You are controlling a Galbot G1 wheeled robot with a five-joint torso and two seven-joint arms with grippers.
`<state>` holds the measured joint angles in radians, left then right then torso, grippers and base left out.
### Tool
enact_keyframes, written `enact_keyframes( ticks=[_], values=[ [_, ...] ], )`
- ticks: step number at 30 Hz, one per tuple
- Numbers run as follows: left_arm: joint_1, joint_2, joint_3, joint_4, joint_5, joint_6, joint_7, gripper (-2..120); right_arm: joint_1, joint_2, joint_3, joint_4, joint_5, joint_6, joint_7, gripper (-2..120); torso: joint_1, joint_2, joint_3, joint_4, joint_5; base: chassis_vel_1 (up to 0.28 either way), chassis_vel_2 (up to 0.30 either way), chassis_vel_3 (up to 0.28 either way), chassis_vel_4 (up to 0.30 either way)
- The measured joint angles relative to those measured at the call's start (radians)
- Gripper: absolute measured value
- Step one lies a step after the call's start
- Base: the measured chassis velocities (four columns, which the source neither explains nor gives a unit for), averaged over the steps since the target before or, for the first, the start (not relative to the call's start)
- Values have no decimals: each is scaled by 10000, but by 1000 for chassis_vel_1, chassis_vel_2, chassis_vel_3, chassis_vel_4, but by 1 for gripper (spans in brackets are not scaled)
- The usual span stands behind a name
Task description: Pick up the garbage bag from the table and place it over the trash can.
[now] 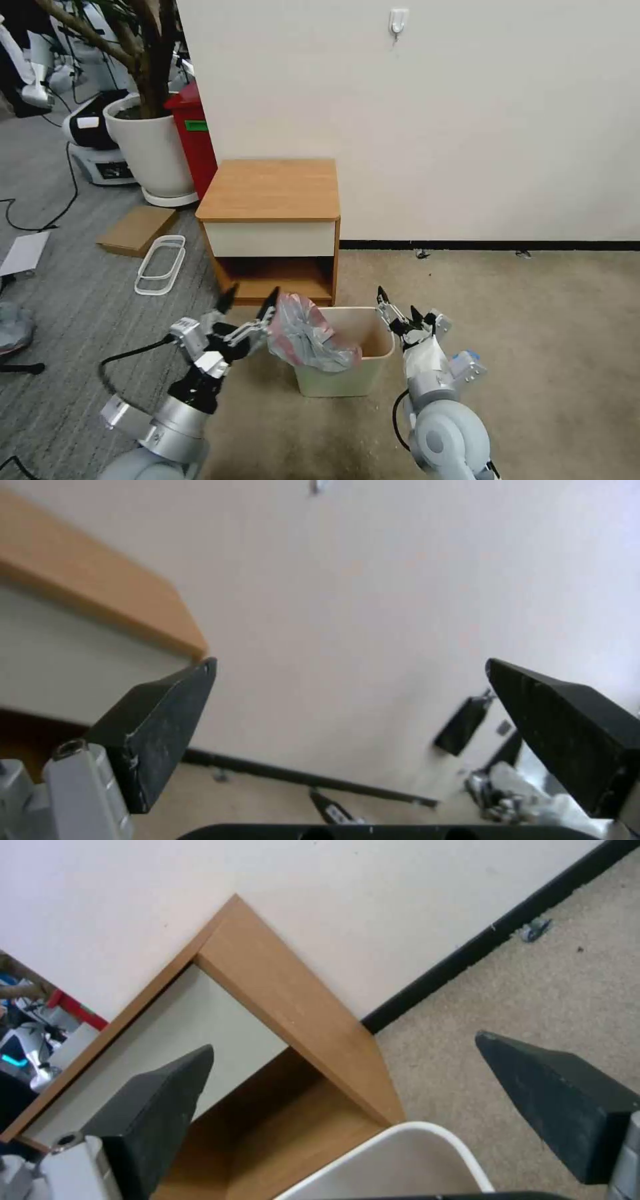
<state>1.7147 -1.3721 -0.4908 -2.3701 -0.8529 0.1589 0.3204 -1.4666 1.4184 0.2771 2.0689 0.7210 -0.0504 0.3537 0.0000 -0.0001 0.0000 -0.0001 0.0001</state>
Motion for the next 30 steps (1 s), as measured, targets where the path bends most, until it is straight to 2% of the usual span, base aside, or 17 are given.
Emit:
enact_keyframes(
  ticks=[3, 4, 8, 9, 12, 14, 15, 18, 22, 30],
  values=[
    [-591, 208, 937, 159, -173, 1020, -2010, 100, -113, 12, 68, 79, -6, 0, 3, 100, 0, 0, 1, 1, -1, 0, 0, 0, 0],
    [-591, 208, 937, 159, -173, 1020, -2010, 100, -113, 12, 68, 79, -6, 0, 3, 100, 0, 0, 1, 1, -1, 0, 0, 0, 0],
    [-1242, 362, 1969, 488, -283, 1439, -3975, 100, -264, 65, 168, 130, -42, -3, -3, 100, 0, 0, 1, 0, -2, 0, 0, 0, 0],
    [-1242, 362, 1969, 488, -283, 1439, -3975, 100, -264, 65, 168, 130, -42, -3, -3, 100, 0, 0, 1, 0, -2, 0, 0, 0, 0],
    [-1612, 375, 2523, 638, -209, 1811, -5278, 100, -375, 111, 206, 161, -90, -7, -53, 100, 0, 0, 1, 1, -1, 0, 0, 0, 0],
    [-1777, 371, 2696, 775, 145, 2033, -5861, 100, -430, 146, 232, 162, -130, -10, -101, 100, 0, 0, 1, 0, 0, 0, 0, 0, 0],
    [-1777, 371, 2696, 775, 145, 2033, -5861, 100, -430, 146, 232, 162, -130, -10, -101, 100, 0, 0, 1, 0, 0, 0, 0, 0, 0],
    [-1907, 414, 2746, 1030, 918, 2474, -6547, 100, -512, 180, 262, 162, -166, -9, -235, 100, -1, 0, 1, 0, 0, 0, 0, 0, 0],
    [-1963, 536, 2605, 1345, 1359, 2754, -6895, 100, -578, 225, 250, 123, -209, 7, -336, 100, 0, 0, 1, 1, -1, 0, 0, 0, 0],
    [-2103, 687, 2289, 1700, 1375, 3010, -7285, 100, -617, 304, 161, -21, -341, 79, -409, 99, 0, 0, 1, 1, -1, 0, 0, 0, 0]
  ],
)
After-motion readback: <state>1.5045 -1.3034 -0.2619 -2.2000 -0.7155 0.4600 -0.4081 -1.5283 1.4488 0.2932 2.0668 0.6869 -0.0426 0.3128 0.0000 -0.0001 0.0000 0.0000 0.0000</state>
